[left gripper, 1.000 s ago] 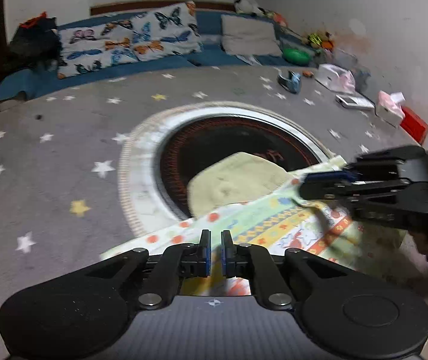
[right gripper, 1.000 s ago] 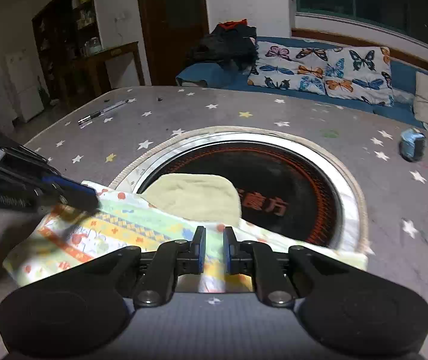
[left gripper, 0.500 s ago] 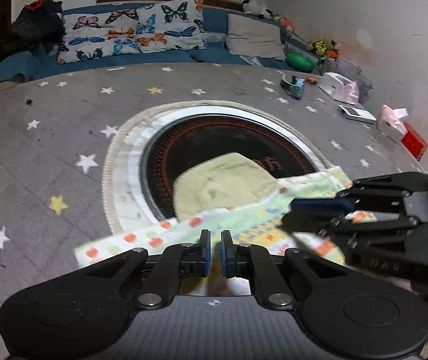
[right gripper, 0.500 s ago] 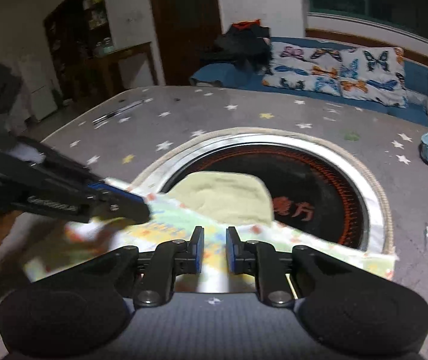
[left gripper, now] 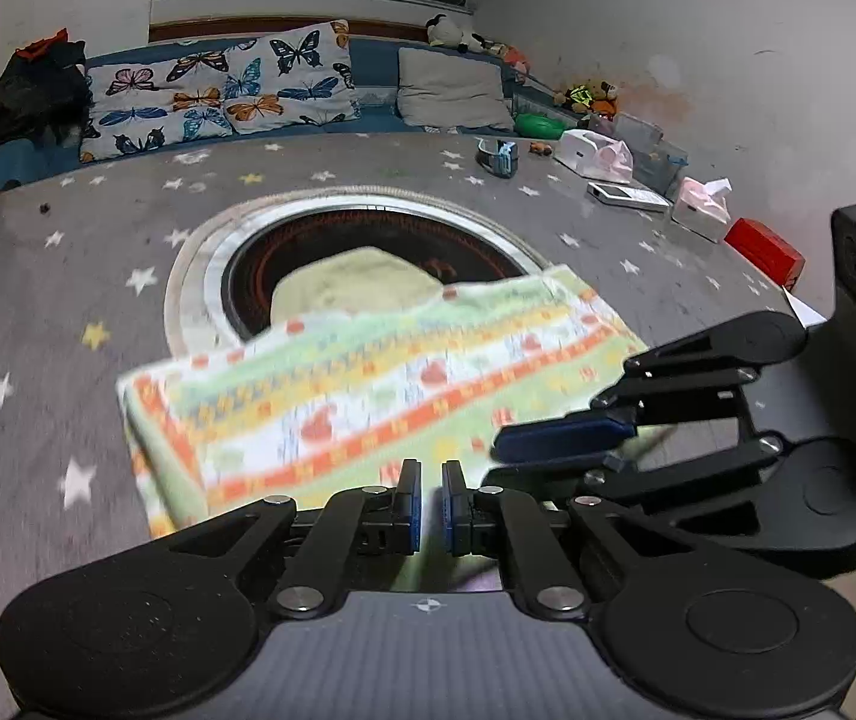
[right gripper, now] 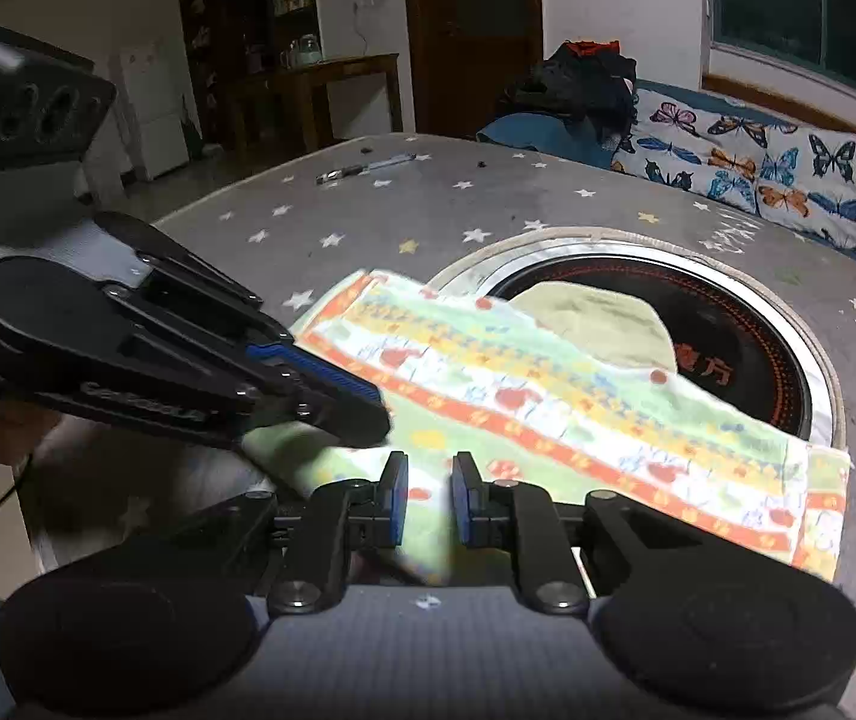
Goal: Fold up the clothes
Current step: 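Fold the shirt hem up toward the collar with both grippers, then smooth the folded shirt edges with both tools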
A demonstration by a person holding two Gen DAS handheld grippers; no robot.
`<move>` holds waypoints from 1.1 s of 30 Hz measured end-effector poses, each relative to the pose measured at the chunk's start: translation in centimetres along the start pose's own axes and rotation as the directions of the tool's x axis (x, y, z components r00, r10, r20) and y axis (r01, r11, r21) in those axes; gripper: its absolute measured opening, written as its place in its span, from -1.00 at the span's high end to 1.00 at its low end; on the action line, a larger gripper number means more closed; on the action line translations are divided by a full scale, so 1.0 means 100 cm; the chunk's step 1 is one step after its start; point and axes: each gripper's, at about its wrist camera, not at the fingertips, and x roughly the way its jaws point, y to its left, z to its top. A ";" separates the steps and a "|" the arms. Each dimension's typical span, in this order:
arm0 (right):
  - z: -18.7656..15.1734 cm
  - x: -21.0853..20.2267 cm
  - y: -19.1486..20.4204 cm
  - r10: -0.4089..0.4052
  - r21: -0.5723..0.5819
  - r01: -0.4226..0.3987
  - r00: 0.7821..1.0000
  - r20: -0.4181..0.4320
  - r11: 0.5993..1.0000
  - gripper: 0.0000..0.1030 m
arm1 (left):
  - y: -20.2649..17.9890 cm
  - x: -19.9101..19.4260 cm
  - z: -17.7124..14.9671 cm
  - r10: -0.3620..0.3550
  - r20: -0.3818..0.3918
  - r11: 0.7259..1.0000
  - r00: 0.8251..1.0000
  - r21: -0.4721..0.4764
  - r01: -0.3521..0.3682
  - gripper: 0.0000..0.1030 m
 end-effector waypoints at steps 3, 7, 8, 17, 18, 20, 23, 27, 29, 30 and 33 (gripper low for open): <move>-0.005 0.004 0.009 -0.022 -0.020 0.022 1.000 0.002 1.000 0.67 | 0.005 -0.003 -0.009 0.000 0.007 1.000 1.000 -0.029 0.001 0.85; -0.009 -0.007 0.008 -0.035 0.008 0.035 0.999 0.029 0.999 0.69 | 0.011 -0.015 -0.011 0.001 0.034 0.998 0.999 -0.060 0.001 0.85; -0.010 -0.010 0.008 -0.037 0.018 0.037 0.999 0.036 0.999 0.68 | 0.012 -0.016 -0.013 0.007 0.034 0.998 0.999 -0.065 -0.005 0.85; -0.036 -0.037 -0.027 -0.124 0.161 0.118 0.992 0.027 0.980 0.68 | 0.029 -0.020 -0.026 0.016 0.031 0.991 0.999 -0.135 -0.011 0.80; -0.037 -0.040 -0.031 -0.140 0.170 0.134 0.990 0.023 0.976 0.68 | 0.030 -0.020 -0.027 0.018 0.030 0.991 0.999 -0.134 -0.014 0.80; -0.043 -0.043 -0.040 -0.181 0.184 0.176 0.983 0.009 0.967 0.68 | 0.030 -0.020 -0.027 0.021 0.031 0.991 0.999 -0.134 -0.017 0.80; -0.054 -0.050 -0.053 -0.229 0.209 0.225 0.973 -0.009 0.952 0.66 | 0.033 -0.021 -0.030 0.024 0.031 0.990 0.999 -0.139 -0.019 0.80; -0.062 -0.064 -0.065 -0.266 0.241 0.264 0.964 -0.023 0.934 0.76 | 0.035 -0.021 -0.030 0.023 0.028 0.989 0.999 -0.150 -0.018 0.80; -0.061 -0.069 -0.067 -0.271 0.250 0.266 0.963 -0.016 0.931 0.76 | 0.036 -0.021 -0.030 0.024 0.026 0.989 0.999 -0.149 -0.019 0.80; -0.060 -0.071 -0.067 -0.274 0.251 0.268 0.962 -0.009 0.930 0.73 | 0.035 -0.021 -0.029 0.025 0.025 0.989 0.999 -0.146 -0.021 0.80; -0.053 -0.068 -0.067 -0.280 0.242 0.268 0.960 0.017 0.933 0.69 | 0.035 -0.020 -0.029 0.027 0.022 0.989 0.999 -0.146 -0.023 0.80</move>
